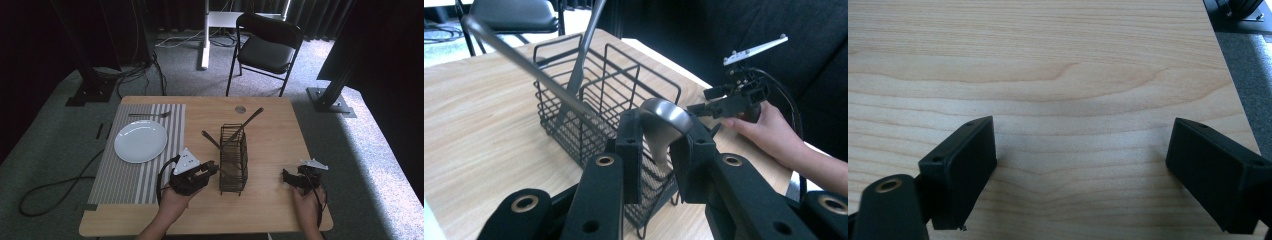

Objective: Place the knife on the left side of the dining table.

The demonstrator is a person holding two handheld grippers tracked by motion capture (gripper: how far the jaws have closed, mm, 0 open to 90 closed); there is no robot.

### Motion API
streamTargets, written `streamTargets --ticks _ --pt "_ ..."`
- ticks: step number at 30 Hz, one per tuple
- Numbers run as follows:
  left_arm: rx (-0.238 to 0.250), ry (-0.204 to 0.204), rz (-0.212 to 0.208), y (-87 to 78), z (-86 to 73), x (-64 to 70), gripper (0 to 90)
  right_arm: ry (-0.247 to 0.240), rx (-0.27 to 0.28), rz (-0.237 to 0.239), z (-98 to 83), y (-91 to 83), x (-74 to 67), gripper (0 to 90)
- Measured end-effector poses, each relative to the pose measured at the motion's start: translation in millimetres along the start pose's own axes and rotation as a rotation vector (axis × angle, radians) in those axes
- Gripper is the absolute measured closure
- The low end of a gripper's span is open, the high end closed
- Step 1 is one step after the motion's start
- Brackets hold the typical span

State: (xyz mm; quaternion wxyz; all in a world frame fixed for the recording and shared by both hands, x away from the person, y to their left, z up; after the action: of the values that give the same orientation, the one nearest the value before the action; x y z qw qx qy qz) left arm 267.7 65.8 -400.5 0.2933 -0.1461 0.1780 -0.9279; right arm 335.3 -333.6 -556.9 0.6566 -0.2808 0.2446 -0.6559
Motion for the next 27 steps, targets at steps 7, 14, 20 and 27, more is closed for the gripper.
streamTargets --ticks 7,14,20,27 --pt "0.01 0.021 -0.007 12.2 14.0 2.1 75.9 0.0 0.001 0.001 0.0 0.0 0.0 12.1" --pt "0.029 0.016 -0.022 25.9 25.7 -0.2 76.0 0.001 0.0 0.001 0.0 0.1 0.0 12.1" --pt "0.048 0.011 -0.017 35.8 31.5 -0.6 76.2 0.0 0.0 0.001 0.0 0.0 0.1 12.1" --pt "0.076 0.051 -0.034 48.8 37.7 10.8 76.0 0.002 0.0 0.001 0.0 0.0 0.0 12.1"
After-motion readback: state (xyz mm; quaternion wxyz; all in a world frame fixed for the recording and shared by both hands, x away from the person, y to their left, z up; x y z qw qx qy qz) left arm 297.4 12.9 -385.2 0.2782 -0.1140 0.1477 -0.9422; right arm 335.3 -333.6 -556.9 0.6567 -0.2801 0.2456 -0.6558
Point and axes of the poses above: each handheld gripper's, and its own axes: y roughly forward along the jaws, z roughly out of its top, x roughly to its right, the point moved 1 cm from there along y, roughly forward along the jaws, and after that the axes turned 5 degrees about -z, right-handed, at the moved point
